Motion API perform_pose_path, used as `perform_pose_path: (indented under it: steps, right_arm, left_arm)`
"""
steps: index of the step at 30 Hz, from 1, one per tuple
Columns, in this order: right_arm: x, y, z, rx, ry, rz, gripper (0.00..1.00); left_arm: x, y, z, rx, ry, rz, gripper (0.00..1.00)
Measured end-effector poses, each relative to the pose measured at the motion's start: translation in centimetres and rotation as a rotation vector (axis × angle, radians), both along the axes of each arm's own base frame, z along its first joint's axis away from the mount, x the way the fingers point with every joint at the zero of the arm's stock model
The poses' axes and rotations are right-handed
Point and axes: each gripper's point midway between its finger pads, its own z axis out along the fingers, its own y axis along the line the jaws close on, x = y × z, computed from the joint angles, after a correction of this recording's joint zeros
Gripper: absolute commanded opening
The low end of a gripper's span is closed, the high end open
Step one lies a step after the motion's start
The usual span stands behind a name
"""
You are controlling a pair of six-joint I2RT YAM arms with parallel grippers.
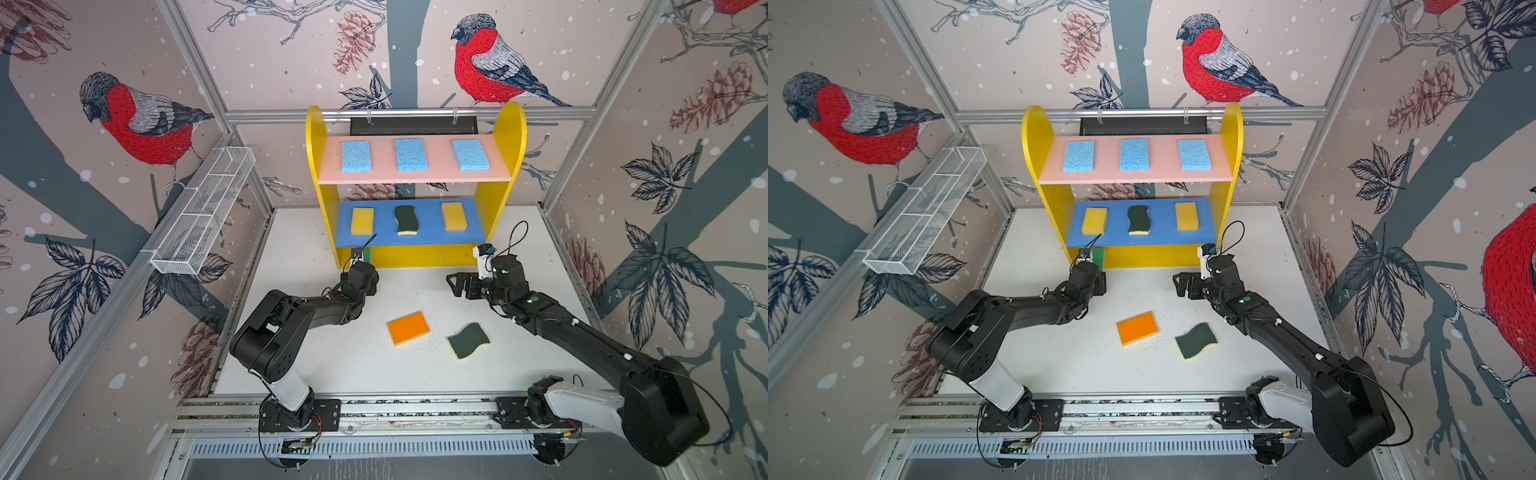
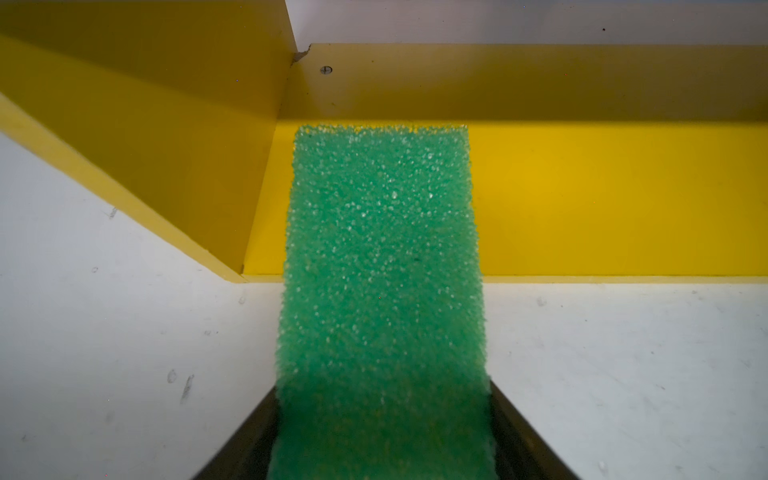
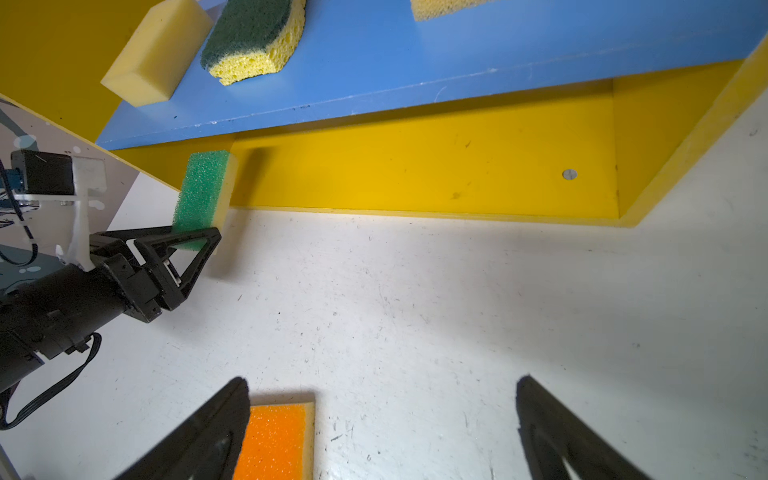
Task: Place and organize the cleaning sponges onto the shelf
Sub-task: 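Carry the green sponge toward the yellow shelf base under the blue shelf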
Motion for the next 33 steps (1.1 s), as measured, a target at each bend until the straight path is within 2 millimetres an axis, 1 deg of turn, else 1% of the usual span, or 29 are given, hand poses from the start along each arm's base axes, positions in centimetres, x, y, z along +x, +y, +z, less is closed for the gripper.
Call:
perform_pose_path:
  steps: [4, 7, 13, 19, 25, 33]
  right_arm:
    - [0.0, 0.2, -0.1, 0.004, 0.003, 0.007, 0.99]
    - [0.1, 0.3, -0.1, 0.007, 0.003, 0.011, 1.00]
    - [0.0, 0.4, -0.3, 0.010, 0.010, 0.020, 1.00]
    - [-0.1, 0.5, -0.3, 0.014, 0.013, 0.025, 1.00]
    - [-0.4, 0.6, -0.7, 0.017, 0.025, 0.032, 1.00]
    - [-0.7, 0.6, -1.2, 0.031, 0.045, 0.025, 1.00]
  left_arm:
    - [0.5, -0.2, 0.3, -0.002, -0.022, -0.003, 0.66]
    - [1.0, -0.1, 0.4, -0.001, -0.031, 0.000, 0.63]
    - [1.8, -0.3, 0.5, 0.007, -0.041, 0.000, 0.66]
    - [2.2, 0.0, 0.1, 0.023, -0.043, 0.016, 0.65]
    - [2.4, 0.1, -0.8, 0.039, -0.028, 0.026, 0.65]
    - [3.1, 0.1, -1.1, 0.048, -0.032, 0.041, 0.66]
